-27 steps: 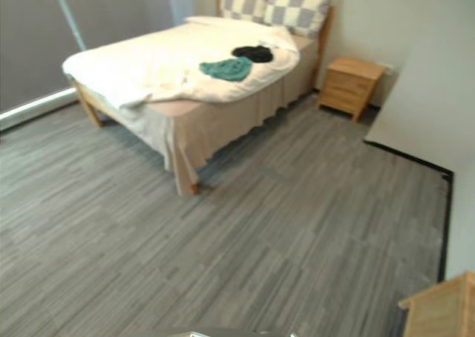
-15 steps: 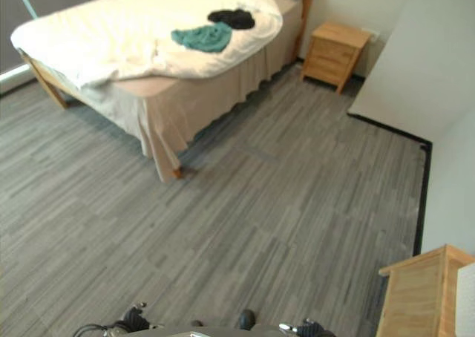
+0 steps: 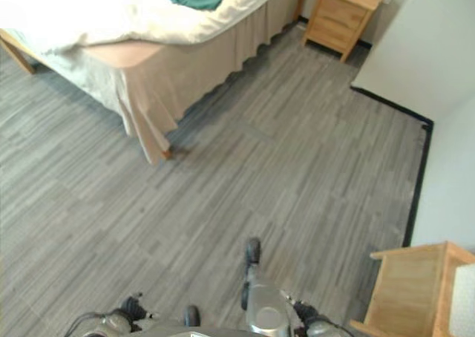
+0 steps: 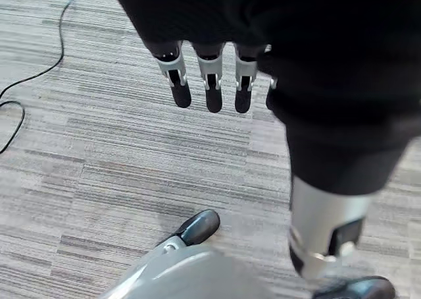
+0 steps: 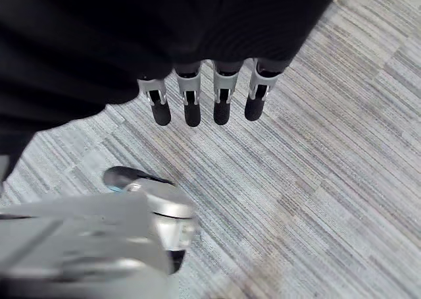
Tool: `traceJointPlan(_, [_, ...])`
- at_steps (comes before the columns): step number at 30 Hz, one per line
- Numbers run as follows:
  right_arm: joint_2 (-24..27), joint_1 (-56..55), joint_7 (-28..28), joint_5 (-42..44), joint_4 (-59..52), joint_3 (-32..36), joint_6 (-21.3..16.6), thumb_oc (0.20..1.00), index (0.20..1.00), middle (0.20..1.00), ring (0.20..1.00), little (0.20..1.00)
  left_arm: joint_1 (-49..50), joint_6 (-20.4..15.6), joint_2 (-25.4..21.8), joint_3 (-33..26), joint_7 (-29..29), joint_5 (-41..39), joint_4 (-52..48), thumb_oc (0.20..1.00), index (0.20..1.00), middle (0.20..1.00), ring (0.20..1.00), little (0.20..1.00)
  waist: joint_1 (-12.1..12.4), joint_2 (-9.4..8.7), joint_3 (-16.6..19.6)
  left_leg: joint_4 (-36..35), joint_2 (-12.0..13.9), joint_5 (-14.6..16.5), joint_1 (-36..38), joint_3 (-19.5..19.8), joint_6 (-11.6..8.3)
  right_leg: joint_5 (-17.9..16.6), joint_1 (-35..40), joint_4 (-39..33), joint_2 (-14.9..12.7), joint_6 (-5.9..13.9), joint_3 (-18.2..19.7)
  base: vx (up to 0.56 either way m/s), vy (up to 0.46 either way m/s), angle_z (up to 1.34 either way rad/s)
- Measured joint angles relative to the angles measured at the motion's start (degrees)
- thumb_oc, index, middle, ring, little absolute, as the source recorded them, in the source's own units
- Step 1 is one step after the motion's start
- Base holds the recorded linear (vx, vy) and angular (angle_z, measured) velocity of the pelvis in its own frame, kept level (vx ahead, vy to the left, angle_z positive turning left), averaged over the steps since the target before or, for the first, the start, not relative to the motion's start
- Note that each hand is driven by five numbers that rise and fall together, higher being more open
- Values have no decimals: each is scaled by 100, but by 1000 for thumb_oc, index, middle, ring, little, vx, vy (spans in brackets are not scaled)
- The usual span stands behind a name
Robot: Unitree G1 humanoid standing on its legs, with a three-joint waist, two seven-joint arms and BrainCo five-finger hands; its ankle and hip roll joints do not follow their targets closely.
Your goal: Tidy up the quilt and then pick up the clothes from the bed and put them into the laundry hamper.
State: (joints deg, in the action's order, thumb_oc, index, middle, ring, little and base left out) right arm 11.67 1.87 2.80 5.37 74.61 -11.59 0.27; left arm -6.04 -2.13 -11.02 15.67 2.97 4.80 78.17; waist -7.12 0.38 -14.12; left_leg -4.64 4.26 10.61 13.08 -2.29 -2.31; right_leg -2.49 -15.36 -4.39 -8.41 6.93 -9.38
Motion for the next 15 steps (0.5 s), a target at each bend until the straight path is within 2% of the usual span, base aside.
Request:
traceJointPlan(1, [37,-162,-8,23,-20,-10,8,1000,1000,1000,1000,1000,107,1,-16,24,0,4,48,1000,1000,1000,1000,1000,-65,106,47,0,144,43,137,50,-107,-162,63,115,37,-25,-178,572,-316,37])
traceJointPlan(2, [95,-214,-17,15,60,-20,-5,1000,1000,1000,1000,1000,188,-4,36,24,0,7,60,1000,1000,1000,1000,1000,-68,263,58,9,311,42,329,40,-190,-353,140,238,211,-66,-252,536,-343,16])
traceJointPlan(3, [102,-207,-28,-24,127,-26,39,1000,1000,1000,1000,1000,356,-46,105,-38,24,-2,106,1000,1000,1000,1000,1000,-67,345,88,835,631,-40,353,-18,-420,-508,574,294,466,-230,-271,476,-384,-2])
traceJointPlan(4, [108,-334,-45,-32,163,-65,23,1000,1000,1000,1000,1000,360,-58,82,-36,64,-2,120,1000,1000,1000,1000,1000,-37,226,233,1412,628,-223,243,-20,-661,-842,788,193,475,-591,-276,481,-422,-5])
traceJointPlan(5, [134,-352,-48,-35,161,-76,15,1000,1000,1000,1000,1000,431,-48,124,-51,72,-4,64,1000,1000,1000,1000,1000,9,296,335,1854,693,-370,160,30,-823,-778,972,131,616,-730,-283,301,-296,-25])
traceJointPlan(6, [218,-281,-34,-41,153,-117,15,1000,1000,1000,1000,1000,515,-76,129,-111,85,-4,16,1000,1000,1000,1000,1000,110,299,415,2566,743,-657,-155,118,-811,-714,1115,47,765,-837,-254,449,-367,-50])
traceJointPlan(7, [316,-118,-9,-93,-55,-480,18,1000,1000,1000,1000,1000,369,-82,70,-152,111,-17,-214,1000,1000,1000,1000,1000,267,138,384,4449,642,-1329,-1145,491,-735,-597,1345,-8,735,-1057,-138,429,-283,-49])
traceJointPlan(8, [342,-12,-2,-95,-269,-490,69,1000,1000,1000,1000,1000,317,-42,10,-150,112,-19,-476,1000,1000,1000,1000,1000,289,9,346,5249,439,-1447,-1679,770,-719,-389,1416,40,670,-1192,-82,605,-315,-36])
traceJointPlan(9, [342,61,7,-94,-275,-534,36,1000,1000,1000,1000,1000,202,-81,-62,-45,126,-16,-543,1000,1000,1000,1000,1000,308,-50,309,5853,299,-1476,-2076,769,-601,-374,1557,36,596,-1194,-75,482,-122,-20])
traceJointPlan(10, [286,344,30,-113,-282,-656,25,1000,1000,1000,1000,1000,38,-106,-198,-31,140,-22,-516,1000,1000,1000,1000,1000,434,-250,194,6066,165,-1309,-2411,606,-524,-302,1826,-21,513,-1244,52,519,-73,-45])
traceJointPlan(11, [196,636,84,-296,-207,-953,22,1000,1000,1000,1000,1000,-92,-123,-348,-38,198,-32,-526,1000,1000,1000,1000,1000,625,-541,105,5830,17,-1006,-2738,381,-301,2,2188,-24,326,-1237,227,509,-35,-60])
traceJointPlan(12, [205,743,108,-327,-201,-993,-31,1000,1000,1000,1000,1000,-142,-145,-350,-34,222,-101,-557,1000,1000,1000,1000,1000,704,-586,87,5453,46,-911,-2953,225,-303,-4,2345,-22,346,-1166,222,361,-6,-58])
traceJointPlan(13, [232,808,128,-330,-201,-1013,-36,1000,1000,1000,1000,1000,-141,-168,-350,-31,233,-153,-603,1000,1000,1000,1000,1000,746,-553,101,5166,70,-911,-3145,170,-282,48,2457,-30,348,-1196,162,605,34,-47])
traceJointPlan(14, [271,846,148,-341,-186,-1071,-39,1000,1000,1000,1000,1000,-178,-169,-329,-24,246,-191,-653,1000,1000,1000,1000,1000,862,-575,102,4273,-22,-926,-3332,-125,-245,319,2606,-30,303,-1033,115,589,36,-28])
traceJointPlan(15, [300,902,174,-349,-175,-1111,-27,1000,1000,1000,1000,1000,-176,-164,-331,11,274,-209,-678,1000,1000,1000,1000,1000,940,-521,92,3624,-61,-930,-3385,-333,-222,618,2811,-44,303,-1047,-45,749,32,-6])
